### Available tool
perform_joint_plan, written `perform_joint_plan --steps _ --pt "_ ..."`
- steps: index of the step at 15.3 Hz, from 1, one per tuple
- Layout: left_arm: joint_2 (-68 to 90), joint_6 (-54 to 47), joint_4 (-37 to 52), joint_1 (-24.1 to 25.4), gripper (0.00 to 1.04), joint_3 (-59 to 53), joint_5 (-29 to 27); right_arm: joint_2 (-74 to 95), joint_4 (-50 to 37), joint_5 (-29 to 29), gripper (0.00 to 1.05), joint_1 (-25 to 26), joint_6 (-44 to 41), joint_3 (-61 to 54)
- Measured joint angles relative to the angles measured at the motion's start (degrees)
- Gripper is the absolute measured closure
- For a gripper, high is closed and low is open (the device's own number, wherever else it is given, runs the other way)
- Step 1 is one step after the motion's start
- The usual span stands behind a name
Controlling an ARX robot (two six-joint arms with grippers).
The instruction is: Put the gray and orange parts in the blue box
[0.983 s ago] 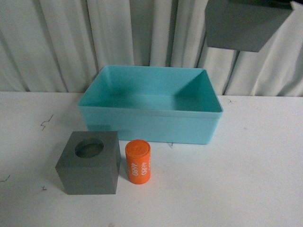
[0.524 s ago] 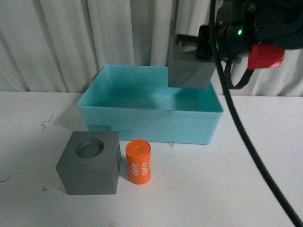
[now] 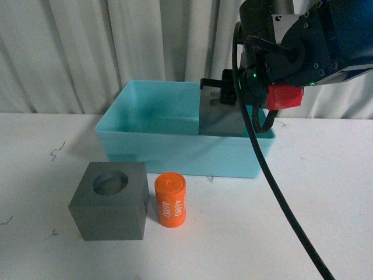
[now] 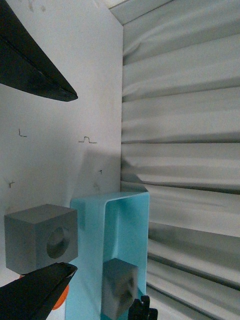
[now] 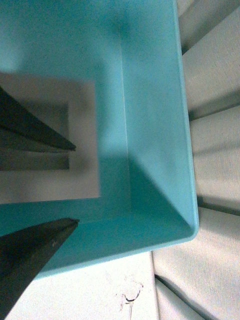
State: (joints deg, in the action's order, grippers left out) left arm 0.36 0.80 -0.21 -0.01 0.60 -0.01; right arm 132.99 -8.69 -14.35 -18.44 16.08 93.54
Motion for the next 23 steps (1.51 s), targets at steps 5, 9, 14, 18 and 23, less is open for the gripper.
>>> perform_joint_plan --steps 5,9,14,18,23 --pt "0.0 0.0 0.0 0.0 0.07 0.0 0.0 -9.4 -9.6 -2.7 0.09 1.2 -0.1 -12.1" --pt "0.0 0.0 0.0 0.0 0.07 0.0 0.0 -47.5 -9.8 -0.6 0.06 5.4 5.6 -39.6" --pt "0.0 0.0 0.1 0.0 0.07 0.0 0.1 -72.9 -17.3 0.2 0.22 4.7 6.8 -69.5" --pt "0.0 0.0 0.0 0.0 0.07 0.0 0.0 -82.1 -31.4 5.4 0.71 9.7 -13.5 -82.5" --pt "0.0 0.0 0.0 0.0 0.07 0.0 0.0 -92.7 -26.1 10.5 1.03 14.5 -15.7 -88.3"
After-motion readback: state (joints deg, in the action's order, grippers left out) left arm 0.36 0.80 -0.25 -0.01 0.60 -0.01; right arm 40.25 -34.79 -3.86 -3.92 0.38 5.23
